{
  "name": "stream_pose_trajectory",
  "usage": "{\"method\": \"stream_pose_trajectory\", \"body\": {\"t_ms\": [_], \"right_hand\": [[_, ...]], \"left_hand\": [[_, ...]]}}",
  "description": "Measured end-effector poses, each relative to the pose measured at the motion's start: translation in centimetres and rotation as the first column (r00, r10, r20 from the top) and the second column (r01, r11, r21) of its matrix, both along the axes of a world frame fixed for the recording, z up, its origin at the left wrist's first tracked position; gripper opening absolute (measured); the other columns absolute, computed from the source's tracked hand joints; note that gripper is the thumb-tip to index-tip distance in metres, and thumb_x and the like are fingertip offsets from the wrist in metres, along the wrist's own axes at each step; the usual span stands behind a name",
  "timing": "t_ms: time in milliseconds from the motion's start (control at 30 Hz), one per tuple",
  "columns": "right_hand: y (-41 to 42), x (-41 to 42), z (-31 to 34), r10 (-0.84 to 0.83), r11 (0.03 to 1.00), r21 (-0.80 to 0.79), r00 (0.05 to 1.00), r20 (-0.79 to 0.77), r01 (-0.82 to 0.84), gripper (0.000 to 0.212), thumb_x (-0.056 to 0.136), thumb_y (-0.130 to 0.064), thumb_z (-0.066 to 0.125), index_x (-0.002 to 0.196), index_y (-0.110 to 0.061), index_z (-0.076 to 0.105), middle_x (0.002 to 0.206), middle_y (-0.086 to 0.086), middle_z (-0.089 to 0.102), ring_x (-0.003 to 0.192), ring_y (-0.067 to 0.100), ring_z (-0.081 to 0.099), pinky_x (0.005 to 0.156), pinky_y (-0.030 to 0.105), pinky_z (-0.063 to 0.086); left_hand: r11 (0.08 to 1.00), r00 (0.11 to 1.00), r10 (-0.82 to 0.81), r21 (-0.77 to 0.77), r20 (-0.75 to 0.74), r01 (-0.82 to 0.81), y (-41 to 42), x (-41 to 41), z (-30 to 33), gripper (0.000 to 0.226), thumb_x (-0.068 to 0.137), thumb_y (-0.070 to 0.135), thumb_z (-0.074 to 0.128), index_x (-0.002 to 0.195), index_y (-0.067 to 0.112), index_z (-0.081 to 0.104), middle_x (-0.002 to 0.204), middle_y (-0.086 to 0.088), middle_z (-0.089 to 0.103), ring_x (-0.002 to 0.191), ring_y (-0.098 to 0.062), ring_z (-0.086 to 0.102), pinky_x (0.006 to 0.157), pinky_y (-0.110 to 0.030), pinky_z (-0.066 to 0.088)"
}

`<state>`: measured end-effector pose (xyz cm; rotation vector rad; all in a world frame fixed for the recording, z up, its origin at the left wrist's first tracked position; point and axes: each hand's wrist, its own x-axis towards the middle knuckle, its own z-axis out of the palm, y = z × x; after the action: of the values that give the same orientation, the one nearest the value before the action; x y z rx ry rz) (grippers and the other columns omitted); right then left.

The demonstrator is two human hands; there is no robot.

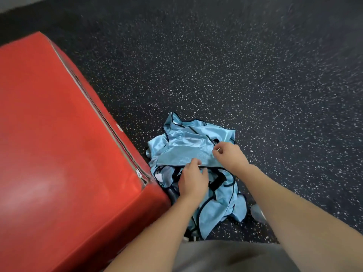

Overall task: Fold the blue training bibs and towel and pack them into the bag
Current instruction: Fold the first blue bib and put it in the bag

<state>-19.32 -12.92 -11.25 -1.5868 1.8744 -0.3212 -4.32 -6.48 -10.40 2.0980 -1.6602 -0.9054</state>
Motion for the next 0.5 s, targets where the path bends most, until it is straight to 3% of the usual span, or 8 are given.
{"method": "stream_pose_trajectory", "body": {"t_ms": [133,200,300,433,500], "right_hand": [[-2.0,-1.6,-2.3,0.009,1.000,0.028,0.998,0.056,-0.010,0.025,0.090,-0.033,0.069,0.109,-0.017,0.067,0.085,-0.005,0.064,0.075,0.015,0.060,0.066,0.029,0.047],[-2.5,-1.8,-3.3,0.053,0.996,0.066,0.994,0.099,-0.059,0.028,0.085,-0.037,0.077,0.105,-0.019,0.070,0.086,0.000,0.066,0.071,0.011,0.057,0.062,0.025,0.044],[-2.5,-2.0,-4.5,0.068,0.990,0.110,0.985,0.159,-0.086,0.030,0.080,-0.038,0.082,0.103,-0.021,0.072,0.088,-0.001,0.069,0.073,0.009,0.059,0.063,0.020,0.045],[-2.1,-2.5,-5.2,0.008,0.991,0.129,0.979,0.202,-0.035,0.031,0.078,-0.039,0.083,0.102,-0.023,0.073,0.089,-0.007,0.069,0.077,0.006,0.062,0.063,0.018,0.043],[-1.9,-2.7,-5.3,-0.018,0.988,0.150,0.972,0.236,-0.018,0.031,0.079,-0.039,0.084,0.103,-0.022,0.072,0.092,-0.004,0.069,0.074,0.007,0.062,0.059,0.016,0.042]], "left_hand": [[0.998,0.994,-0.059,-0.024,0.090,0.062,-4.0,-0.3,-0.9,0.031,0.097,0.035,0.061,0.127,0.030,0.057,0.123,0.004,0.052,0.098,-0.023,0.062,0.078,-0.037,0.053],[0.990,0.983,-0.142,0.034,0.118,0.139,-5.2,0.1,-2.0,0.036,0.093,0.038,0.067,0.128,0.029,0.059,0.125,0.004,0.051,0.111,-0.021,0.055,0.084,-0.037,0.051],[0.968,0.964,-0.237,0.111,0.122,0.224,-5.6,0.4,-3.4,0.033,0.088,0.036,0.075,0.119,0.027,0.068,0.122,0.004,0.055,0.119,-0.020,0.044,0.093,-0.036,0.046],[0.964,0.952,-0.264,0.080,0.156,0.255,-5.6,-0.2,-4.1,0.004,0.094,0.022,0.067,0.096,0.019,0.070,0.109,0.001,0.058,0.112,-0.021,0.046,0.090,-0.036,0.045],[0.963,0.952,-0.267,0.083,0.149,0.257,-5.7,-0.2,-4.2,0.010,0.097,0.014,0.060,0.092,0.012,0.068,0.105,-0.003,0.058,0.110,-0.023,0.049,0.089,-0.037,0.047]]}}
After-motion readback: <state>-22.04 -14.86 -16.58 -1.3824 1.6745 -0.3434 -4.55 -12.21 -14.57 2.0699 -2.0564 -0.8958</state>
